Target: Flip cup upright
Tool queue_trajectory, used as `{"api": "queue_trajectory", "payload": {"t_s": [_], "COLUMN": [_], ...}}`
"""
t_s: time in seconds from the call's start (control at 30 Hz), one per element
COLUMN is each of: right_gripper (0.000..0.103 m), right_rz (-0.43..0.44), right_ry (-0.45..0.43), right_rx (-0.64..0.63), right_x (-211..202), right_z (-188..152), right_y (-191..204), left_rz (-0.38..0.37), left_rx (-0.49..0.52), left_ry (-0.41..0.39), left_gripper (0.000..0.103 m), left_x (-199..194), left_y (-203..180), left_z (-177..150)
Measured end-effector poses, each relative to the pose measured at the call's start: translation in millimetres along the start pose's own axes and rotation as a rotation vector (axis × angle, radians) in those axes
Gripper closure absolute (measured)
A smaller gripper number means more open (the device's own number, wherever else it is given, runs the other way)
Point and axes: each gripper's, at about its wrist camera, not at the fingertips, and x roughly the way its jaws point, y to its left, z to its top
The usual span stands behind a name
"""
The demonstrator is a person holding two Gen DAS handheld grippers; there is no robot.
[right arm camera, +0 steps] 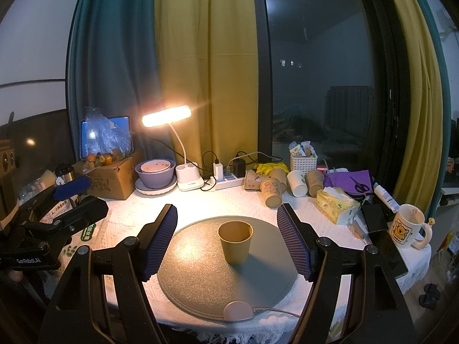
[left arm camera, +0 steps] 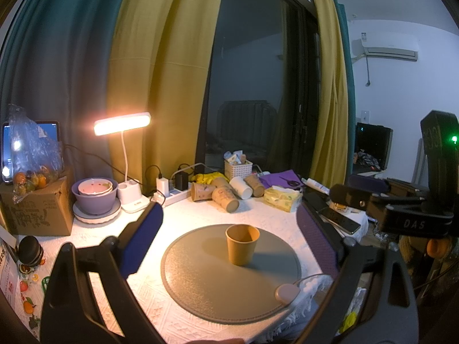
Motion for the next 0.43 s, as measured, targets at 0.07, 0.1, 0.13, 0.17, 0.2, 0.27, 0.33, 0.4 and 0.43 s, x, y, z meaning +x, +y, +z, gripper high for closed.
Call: {"api": "queue_trajectory", "payload": {"t_s": [0.07, 0.1, 0.13, 0.17, 0.2, 0.27, 0.33, 0.4, 0.43], "right_gripper": [0.028, 0.028, 0.028, 0.028, 0.028, 0.028, 0.028, 0.028, 0.028], "right_rz": [0.000, 0.000, 0.000, -0.001, 0.000, 0.000, 0.000, 0.000, 0.000], "right_ry": [0.000, 0.000, 0.000, 0.000, 0.000, 0.000, 0.000, 0.001, 0.002], "right_rx": [-0.001, 0.000, 0.000, 0.000, 0.000, 0.000, 0.000, 0.000, 0.000], "right_x": [0, 0, 0, 0, 0, 0, 0, 0, 1], "right_z": [0, 0, 0, -1, 0, -1, 0, 0, 0], "right_y": [0, 0, 0, 0, 0, 0, 0, 0, 0], "left_rz": [0.000, 0.000, 0.000, -0.001, -0.001, -0.002, -0.008, -0.011, -0.017], "left_rx": [0.000, 0.000, 0.000, 0.001, 0.001, 0.000, 0.004, 0.013, 0.016], "left_ry": [-0.001, 0.000, 0.000, 0.000, 0.000, 0.000, -0.006, -0.018, -0.022], "left_gripper": [0.008, 0.008, 0.008, 0.008, 0.008, 0.008, 0.008, 0.008, 0.008], "left_x": [0, 0, 0, 0, 0, 0, -1, -3, -4], "left_y": [0, 0, 0, -2, -3, -3, -6, -10, -11], "left_z": [0, 0, 0, -1, -1, -1, -2, -3, -2]}}
